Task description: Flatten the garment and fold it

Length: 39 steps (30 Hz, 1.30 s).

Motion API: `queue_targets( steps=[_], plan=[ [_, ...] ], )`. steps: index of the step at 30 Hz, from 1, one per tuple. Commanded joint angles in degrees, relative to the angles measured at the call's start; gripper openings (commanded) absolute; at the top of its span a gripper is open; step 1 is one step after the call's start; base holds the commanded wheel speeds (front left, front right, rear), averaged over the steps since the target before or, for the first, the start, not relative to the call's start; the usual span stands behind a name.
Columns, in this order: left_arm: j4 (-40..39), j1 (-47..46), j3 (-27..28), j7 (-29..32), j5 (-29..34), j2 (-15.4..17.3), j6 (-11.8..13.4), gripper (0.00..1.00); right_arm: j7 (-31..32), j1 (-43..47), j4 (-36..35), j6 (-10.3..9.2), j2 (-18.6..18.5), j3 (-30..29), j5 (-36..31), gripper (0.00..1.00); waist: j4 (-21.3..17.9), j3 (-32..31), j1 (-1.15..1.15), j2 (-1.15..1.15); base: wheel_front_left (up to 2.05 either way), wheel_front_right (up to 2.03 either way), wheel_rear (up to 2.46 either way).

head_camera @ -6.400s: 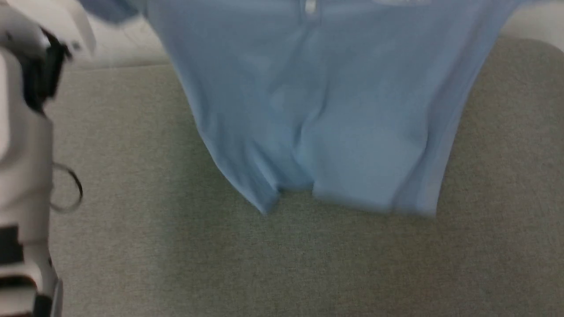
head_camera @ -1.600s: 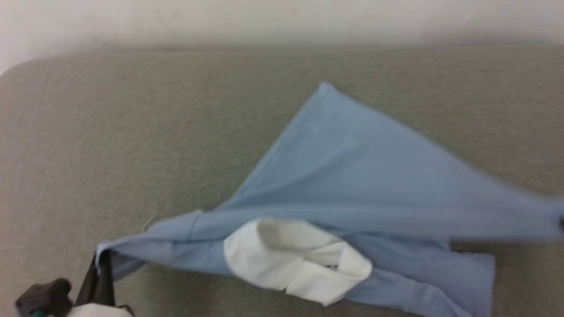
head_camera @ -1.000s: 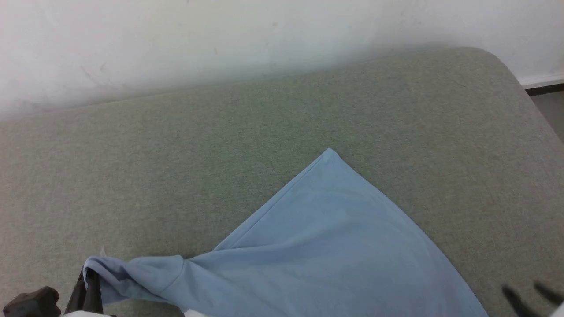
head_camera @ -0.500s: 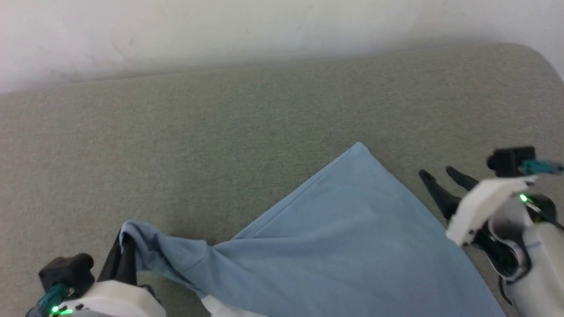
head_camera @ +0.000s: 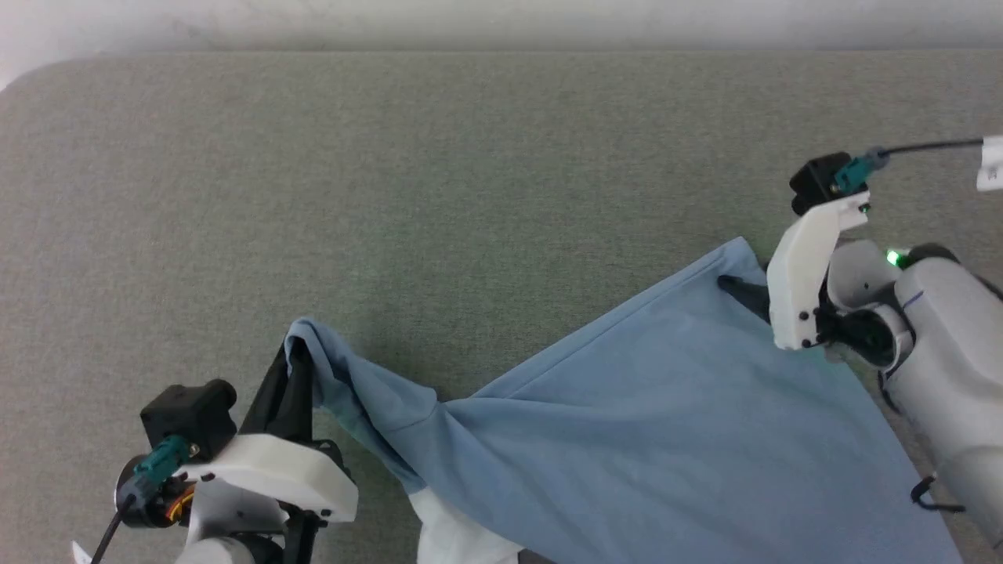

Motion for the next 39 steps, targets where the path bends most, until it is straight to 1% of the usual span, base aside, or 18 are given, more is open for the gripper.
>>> queue_targets(
  steps=[1, 2, 3, 4, 6, 7, 10, 13, 16, 20, 23, 25, 27, 29, 35, 39],
  plan=[
    [0.8, -1.2, -0.2, -0.7, 0.3, -0.3, -0.4, 0.0, 3.3, 0.4, 1.5, -0.03, 0.1, 2.8, 1.3, 1.0, 2.3, 2.2, -0.01, 0.0, 0.0, 0.0, 0.0],
    [1.2, -1.3, -0.3, -0.9, 0.3, -0.4, -0.5, 0.0, 5.3, 0.4, 2.1, -0.03, -0.1, 4.3, 1.9, 1.0, 2.4, 2.2, -0.01, 0.0, 0.0, 0.0, 0.0],
    [1.6, -1.4, -0.4, -1.1, 0.2, -0.5, -0.6, 0.0, 7.3, 0.5, 2.4, -0.03, -0.4, 5.7, 2.4, 0.76, 2.4, 2.1, -0.01, 0.0, 0.0, 0.0, 0.0],
    [1.6, -1.4, -0.4, -1.1, 0.2, -0.5, -0.6, 0.0, 7.3, 0.5, 2.4, -0.03, -0.4, 5.7, 2.4, 0.76, 2.4, 2.1, -0.01, 0.0, 0.0, 0.0, 0.0],
    [2.3, -1.5, -0.4, -1.4, 0.0, -0.6, -0.7, 0.0, 10.8, 0.9, 2.8, -0.03, -0.6, 7.8, 4.2, 0.03, 2.4, 2.0, -0.01, 0.0, 0.0, 0.0, 0.0],
    [2.7, -1.5, -0.3, -1.6, -0.1, -0.6, -0.7, 0.0, 12.3, 1.0, 2.9, -0.03, -0.8, 8.7, 4.8, 0.0, 2.3, 1.7, -0.01, 0.0, 0.0, 0.0, 0.0],
    [3.5, -1.4, -0.2, -1.7, -0.3, -0.4, -0.8, 0.0, 13.8, 0.7, 2.2, -0.03, -1.5, 10.5, 6.3, 0.0, 1.8, 1.1, -0.01, 0.0, 0.0, 0.0, 0.0],
    [3.5, -2.3, 0.4, -2.1, 0.0, 0.4, -0.8, 0.0, 11.2, -0.5, 0.5, -0.03, -2.1, 10.5, 7.7, 0.0, 1.1, 0.6, -0.01, 0.0, 0.0, 0.0, 0.0],
    [3.4, -4.1, 1.5, -1.8, 0.1, 2.0, -1.2, 0.0, 4.4, -2.5, -2.4, -0.03, -3.7, 10.2, 7.2, 0.0, 0.3, -0.3, -0.01, 0.0, 0.0, 0.0, 0.0],
    [2.6, -10.1, 3.1, 0.3, 1.0, 5.9, -2.5, 0.0, -6.7, -6.4, -6.3, -0.03, -7.2, 8.5, 4.0, 0.0, -1.2, -1.7, -0.01, 0.0, 0.0, 0.0, 0.0],
    [4.2, -18.1, 4.2, 2.1, 0.9, 8.8, -4.5, 0.0, -12.7, -9.5, -6.4, -0.03, -9.5, 5.3, 2.3, 0.0, -2.6, -2.0, -0.01, 0.0, 0.0, 0.0, 0.0],
    [7.1, -24.5, 4.6, 2.9, 0.6, 10.2, -6.0, 0.0, -16.4, -12.1, -5.8, -0.03, -10.7, 3.1, 0.8, 0.0, -3.7, -1.7, -0.01, 0.0, 0.0, 0.0, 0.0],
    [10.9, -31.6, 4.8, 3.1, -0.2, 10.9, -7.7, 0.0, -20.1, -15.2, -4.9, -0.03, -11.2, 1.1, -0.1, 0.0, -5.0, -1.1, -0.01, 0.0, 0.0, 0.0, 0.0],
    [14.1, -38.9, 4.7, 2.5, 0.2, 11.4, -8.8, 0.0, -23.4, -18.8, -3.5, -0.03, -11.4, -0.8, -1.1, 0.0, -6.3, -0.3, -0.01, 0.0, 0.0, 0.0, 0.0],
    [25.2, -60.1, 3.8, 0.5, 3.4, 13.0, -10.4, 0.0, -33.5, -31.4, -0.2, -0.03, -12.0, -5.1, -5.7, 0.0, -9.4, 3.6, -0.01, 0.0, 0.0, 0.0, 0.0],
    [32.7, -72.9, 3.1, -2.5, 6.0, 13.3, -10.2, 0.0, -38.8, -38.9, 1.6, -0.03, -12.0, -6.6, -8.2, 0.0, -10.5, 6.7, -0.01, 0.0, 0.0, 0.0, 0.0]
  ],
)
